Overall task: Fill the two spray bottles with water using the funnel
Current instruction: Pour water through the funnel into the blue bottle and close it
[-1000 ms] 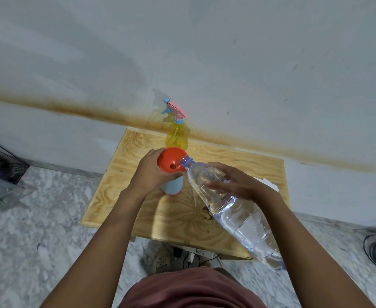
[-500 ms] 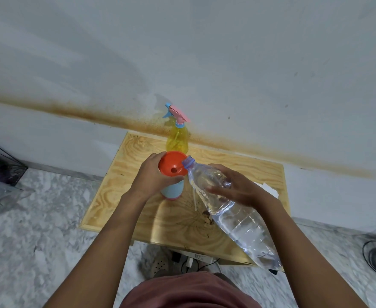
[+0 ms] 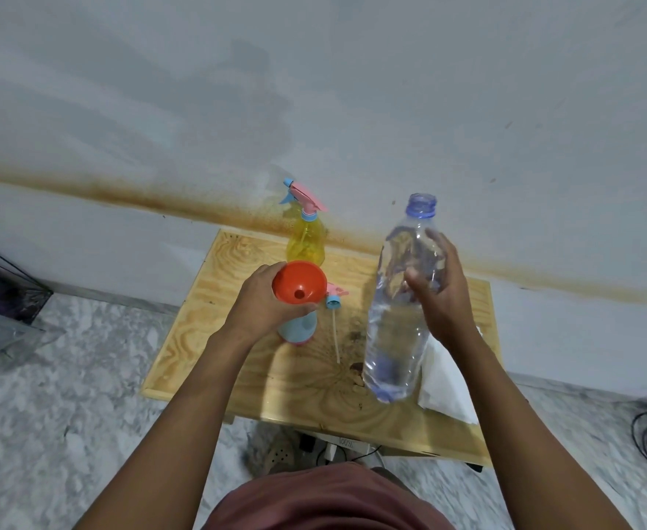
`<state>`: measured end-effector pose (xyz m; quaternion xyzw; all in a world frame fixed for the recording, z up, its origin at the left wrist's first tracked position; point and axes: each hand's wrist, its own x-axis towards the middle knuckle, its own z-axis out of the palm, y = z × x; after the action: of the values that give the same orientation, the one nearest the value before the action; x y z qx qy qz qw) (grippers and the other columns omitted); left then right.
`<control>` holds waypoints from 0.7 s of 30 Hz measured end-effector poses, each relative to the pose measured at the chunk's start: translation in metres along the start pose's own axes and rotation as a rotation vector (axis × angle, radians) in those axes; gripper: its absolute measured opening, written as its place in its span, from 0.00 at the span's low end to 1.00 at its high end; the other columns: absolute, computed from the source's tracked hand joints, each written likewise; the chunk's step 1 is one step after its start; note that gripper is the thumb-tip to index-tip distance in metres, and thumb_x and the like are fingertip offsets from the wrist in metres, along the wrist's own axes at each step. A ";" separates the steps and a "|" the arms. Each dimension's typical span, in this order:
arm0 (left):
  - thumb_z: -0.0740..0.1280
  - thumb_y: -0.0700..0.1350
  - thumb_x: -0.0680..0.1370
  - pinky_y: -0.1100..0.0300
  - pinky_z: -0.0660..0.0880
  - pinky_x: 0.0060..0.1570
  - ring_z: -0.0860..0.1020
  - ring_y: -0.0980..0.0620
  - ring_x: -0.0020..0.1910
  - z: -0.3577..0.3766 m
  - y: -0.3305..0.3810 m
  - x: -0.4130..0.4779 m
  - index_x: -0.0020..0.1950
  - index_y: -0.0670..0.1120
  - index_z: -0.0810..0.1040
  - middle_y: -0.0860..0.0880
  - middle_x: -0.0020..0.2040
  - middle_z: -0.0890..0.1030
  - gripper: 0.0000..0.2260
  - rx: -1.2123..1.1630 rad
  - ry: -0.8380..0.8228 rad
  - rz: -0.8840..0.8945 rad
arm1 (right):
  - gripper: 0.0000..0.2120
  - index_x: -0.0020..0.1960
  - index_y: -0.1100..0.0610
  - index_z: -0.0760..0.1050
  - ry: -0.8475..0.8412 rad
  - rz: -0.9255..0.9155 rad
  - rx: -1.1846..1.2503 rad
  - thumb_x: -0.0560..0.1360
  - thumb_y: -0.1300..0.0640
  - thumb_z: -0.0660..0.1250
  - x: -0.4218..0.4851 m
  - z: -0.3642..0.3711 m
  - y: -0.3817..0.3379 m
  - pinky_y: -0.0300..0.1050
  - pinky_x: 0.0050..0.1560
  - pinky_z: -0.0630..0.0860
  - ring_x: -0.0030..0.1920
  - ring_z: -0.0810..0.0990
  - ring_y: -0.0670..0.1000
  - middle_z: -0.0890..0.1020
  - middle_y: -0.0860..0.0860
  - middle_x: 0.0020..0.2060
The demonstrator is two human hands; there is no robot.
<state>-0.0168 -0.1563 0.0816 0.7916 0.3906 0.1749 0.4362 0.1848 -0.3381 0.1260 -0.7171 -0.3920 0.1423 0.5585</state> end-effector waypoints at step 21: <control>0.82 0.52 0.63 0.65 0.71 0.48 0.75 0.54 0.54 0.001 -0.002 0.000 0.68 0.52 0.74 0.53 0.56 0.75 0.36 -0.014 -0.002 0.000 | 0.37 0.76 0.50 0.58 0.350 0.059 0.024 0.72 0.48 0.71 0.025 0.048 0.044 0.58 0.63 0.77 0.66 0.77 0.54 0.74 0.54 0.68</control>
<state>-0.0169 -0.1564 0.0797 0.7887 0.3888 0.1770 0.4422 0.1881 -0.2905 0.0755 -0.7355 -0.2661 0.0363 0.6221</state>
